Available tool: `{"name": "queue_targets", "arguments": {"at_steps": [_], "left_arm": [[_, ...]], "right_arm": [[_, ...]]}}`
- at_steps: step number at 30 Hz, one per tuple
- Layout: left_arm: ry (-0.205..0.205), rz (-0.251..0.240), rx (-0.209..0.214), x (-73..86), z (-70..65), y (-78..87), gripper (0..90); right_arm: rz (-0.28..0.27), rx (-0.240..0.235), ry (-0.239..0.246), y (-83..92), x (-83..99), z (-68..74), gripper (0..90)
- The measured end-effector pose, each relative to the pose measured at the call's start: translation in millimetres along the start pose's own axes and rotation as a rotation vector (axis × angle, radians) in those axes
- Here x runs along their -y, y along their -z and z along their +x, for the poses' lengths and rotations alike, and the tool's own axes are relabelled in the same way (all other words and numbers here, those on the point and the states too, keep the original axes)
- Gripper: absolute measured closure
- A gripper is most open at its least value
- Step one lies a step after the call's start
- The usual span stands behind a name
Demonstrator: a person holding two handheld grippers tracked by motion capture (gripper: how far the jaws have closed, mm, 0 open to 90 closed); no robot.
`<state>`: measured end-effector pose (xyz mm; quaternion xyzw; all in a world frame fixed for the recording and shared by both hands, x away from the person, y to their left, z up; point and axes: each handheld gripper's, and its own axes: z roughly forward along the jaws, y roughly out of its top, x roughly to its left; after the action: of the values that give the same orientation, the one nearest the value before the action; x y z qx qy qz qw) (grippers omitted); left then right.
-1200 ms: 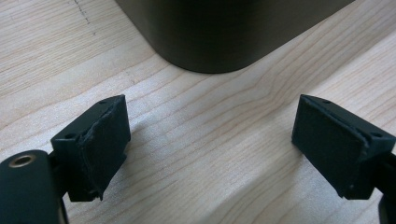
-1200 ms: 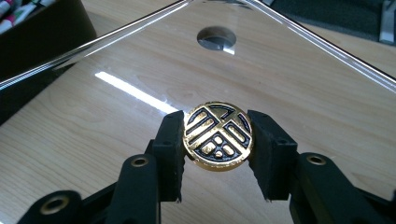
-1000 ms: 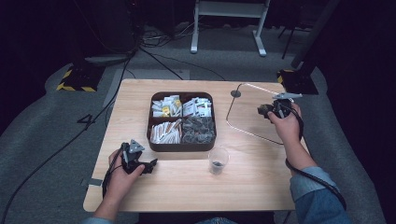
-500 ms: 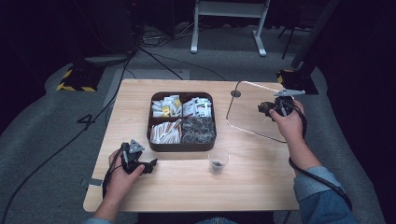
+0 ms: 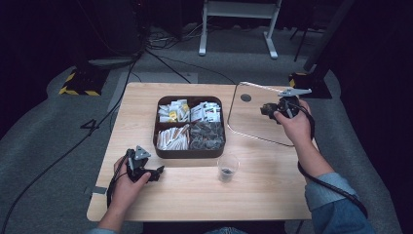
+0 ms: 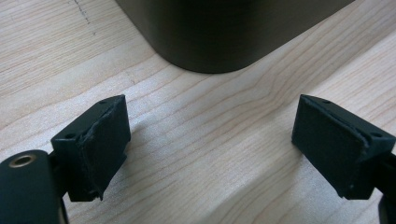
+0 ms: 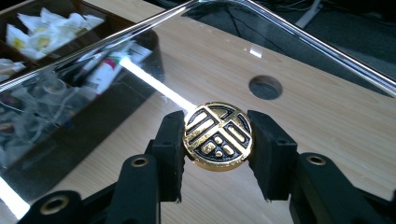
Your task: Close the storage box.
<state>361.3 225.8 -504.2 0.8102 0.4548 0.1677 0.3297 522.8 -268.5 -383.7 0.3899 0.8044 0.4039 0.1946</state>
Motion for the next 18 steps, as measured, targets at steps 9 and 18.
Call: {"name": "queue_targets", "arguments": {"at_steps": [9,18], "left_arm": [[0.000,-0.001,0.000,0.0,0.0,-0.1,11.9],[0.000,-0.001,0.000,0.0,0.0,-0.1,11.9]], "right_arm": [[0.010,-0.057,0.045,-15.8,-26.3,33.4,58.8],[0.016,-0.118,0.101,-38.8,-54.8,71.7,58.8]]}}
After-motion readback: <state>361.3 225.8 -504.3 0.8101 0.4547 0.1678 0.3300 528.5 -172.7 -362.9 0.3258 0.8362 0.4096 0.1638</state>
